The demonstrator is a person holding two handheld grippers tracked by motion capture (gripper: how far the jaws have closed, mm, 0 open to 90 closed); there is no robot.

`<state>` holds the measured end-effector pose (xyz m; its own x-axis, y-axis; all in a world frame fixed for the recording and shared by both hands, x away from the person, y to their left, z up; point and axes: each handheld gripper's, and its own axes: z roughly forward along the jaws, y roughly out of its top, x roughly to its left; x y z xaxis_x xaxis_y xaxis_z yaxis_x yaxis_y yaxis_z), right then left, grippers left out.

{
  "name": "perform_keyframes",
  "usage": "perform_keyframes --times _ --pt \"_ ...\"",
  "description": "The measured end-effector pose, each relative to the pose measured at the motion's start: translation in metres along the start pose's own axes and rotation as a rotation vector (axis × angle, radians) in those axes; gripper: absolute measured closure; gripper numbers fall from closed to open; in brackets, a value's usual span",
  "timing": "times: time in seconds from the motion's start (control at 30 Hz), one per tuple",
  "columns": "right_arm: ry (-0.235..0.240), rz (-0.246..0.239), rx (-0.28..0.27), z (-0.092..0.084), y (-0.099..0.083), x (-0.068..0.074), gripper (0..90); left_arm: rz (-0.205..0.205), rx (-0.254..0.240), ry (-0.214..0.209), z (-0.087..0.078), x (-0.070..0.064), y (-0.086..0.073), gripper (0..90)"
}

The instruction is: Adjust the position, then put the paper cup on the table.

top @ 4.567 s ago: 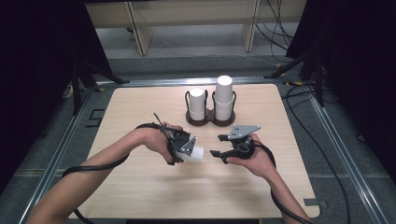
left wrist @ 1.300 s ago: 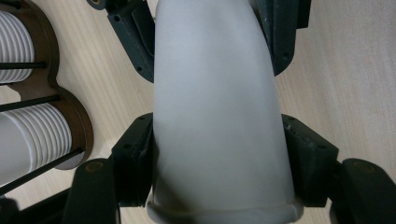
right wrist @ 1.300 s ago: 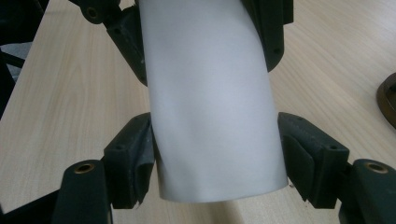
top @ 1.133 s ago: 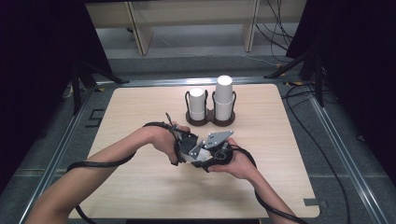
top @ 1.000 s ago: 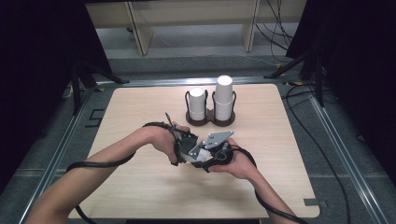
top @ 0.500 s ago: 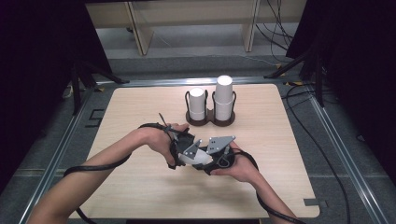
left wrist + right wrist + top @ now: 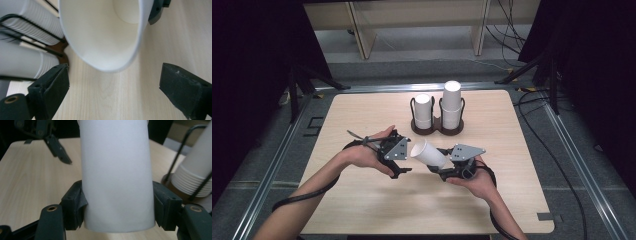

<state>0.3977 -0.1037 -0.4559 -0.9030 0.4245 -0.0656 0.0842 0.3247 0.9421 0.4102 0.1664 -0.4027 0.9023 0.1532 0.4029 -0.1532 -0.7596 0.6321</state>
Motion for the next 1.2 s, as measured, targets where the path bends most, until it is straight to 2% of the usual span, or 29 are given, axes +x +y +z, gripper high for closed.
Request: perform_keyframes --times 0.03,0.07,0.1,0.17,0.2,0.23,0.27,0.3,0.33,0.37,0.4,0.43,0.5,0.53,0.57,0.6,0.63,0.77,0.8,0.83,0.87,0.9,1.03,1.07,1.1,1.13,1.17,1.2 --pt "-0.014 0.017 -0.018 -0.001 -0.001 0.000 35.9 -0.057 -0.038 0.024 -0.001 -0.002 -0.007 9.6" --pt "-0.042 0.011 -0.044 -0.003 -0.003 -0.002 35.8 -0.111 -0.084 0.054 -0.001 -0.005 -0.013 9.9" --pt "-0.055 0.035 -0.057 -0.004 -0.004 -0.001 35.7 -0.157 -0.122 0.072 0.000 -0.007 -0.017 10.4" --pt "-0.083 0.039 -0.085 -0.006 -0.007 -0.004 35.6 -0.271 -0.204 0.105 0.001 -0.016 -0.031 10.9" --pt "-0.084 0.063 -0.111 -0.007 -0.009 -0.004 35.5 -0.304 -0.235 0.119 0.001 -0.020 -0.035 10.6" --pt "-0.095 0.070 -0.123 -0.007 -0.010 -0.005 35.5 -0.354 -0.283 0.154 0.002 -0.026 -0.041 11.0" --pt "-0.121 0.082 -0.119 -0.010 -0.011 -0.006 35.4 -0.377 -0.301 0.174 0.002 -0.030 -0.045 11.2" --pt "-0.121 0.082 -0.137 -0.010 -0.012 -0.007 35.4 -0.426 -0.333 0.203 0.003 -0.035 -0.050 11.0" --pt "-0.125 0.103 -0.149 -0.011 -0.014 -0.006 35.4 -0.480 -0.370 0.232 0.003 -0.040 -0.056 11.4" --pt "-0.151 0.123 -0.139 -0.013 -0.015 -0.006 35.4 -0.498 -0.383 0.249 0.002 -0.043 -0.059 11.8" --pt "-0.165 0.104 -0.161 -0.013 -0.016 -0.007 35.4 -0.517 -0.418 0.279 0.001 -0.048 -0.063 12.2" --pt "-0.151 0.155 -0.151 -0.013 -0.017 -0.005 35.4 -0.529 -0.441 0.292 0.000 -0.051 -0.065 12.9" --pt "-0.151 0.159 -0.179 -0.013 -0.019 -0.006 35.3 -0.530 -0.450 0.301 -0.004 -0.055 -0.067 12.4" --pt "-0.155 0.182 -0.158 -0.015 -0.019 -0.004 35.3 -0.538 -0.460 0.323 -0.006 -0.057 -0.068 12.0" --pt "-0.163 0.154 -0.171 -0.016 -0.020 -0.005 35.3 -0.556 -0.482 0.337 -0.007 -0.057 -0.069 12.8" --pt "-0.138 0.176 -0.177 -0.015 -0.020 -0.005 35.3 -0.579 -0.484 0.351 -0.008 -0.058 -0.071 12.7" --pt "-0.155 0.167 -0.173 -0.017 -0.021 -0.005 35.3 -0.591 -0.485 0.363 -0.009 -0.058 -0.073 12.6" --pt "-0.174 0.164 -0.174 -0.019 -0.023 -0.005 35.2 -0.653 -0.489 0.407 -0.009 -0.061 -0.083 12.6" --pt "-0.168 0.170 -0.184 -0.019 -0.023 -0.005 35.2 -0.657 -0.489 0.408 -0.009 -0.061 -0.084 12.6" --pt "-0.165 0.172 -0.185 -0.019 -0.023 -0.005 35.2 -0.642 -0.494 0.407 -0.009 -0.060 -0.086 12.6" --pt "-0.164 0.174 -0.182 -0.020 -0.023 -0.006 35.3 -0.666 -0.484 0.407 -0.010 -0.062 -0.087 12.6" --pt "-0.164 0.175 -0.183 -0.020 -0.023 -0.006 35.2 -0.672 -0.483 0.411 -0.010 -0.063 -0.087 12.6" --pt "-0.152 0.179 -0.197 -0.016 -0.022 -0.003 35.2 -0.679 -0.484 0.403 -0.011 -0.064 -0.088 12.5" --pt "-0.154 0.163 -0.198 -0.015 -0.021 -0.003 35.2 -0.676 -0.487 0.399 -0.010 -0.064 -0.088 12.4" --pt "-0.162 0.187 -0.149 -0.017 -0.020 0.001 35.2 -0.673 -0.491 0.399 -0.010 -0.064 -0.087 12.4" --pt "-0.148 0.166 -0.196 -0.012 -0.020 -0.001 35.2 -0.679 -0.487 0.399 -0.010 -0.065 -0.086 12.4" --pt "-0.159 0.155 -0.188 -0.013 -0.020 -0.001 35.2 -0.679 -0.487 0.399 -0.010 -0.064 -0.086 12.5" --pt "-0.138 0.154 -0.198 -0.012 -0.020 -0.001 35.2 -0.679 -0.483 0.399 -0.009 -0.064 -0.085 12.5"
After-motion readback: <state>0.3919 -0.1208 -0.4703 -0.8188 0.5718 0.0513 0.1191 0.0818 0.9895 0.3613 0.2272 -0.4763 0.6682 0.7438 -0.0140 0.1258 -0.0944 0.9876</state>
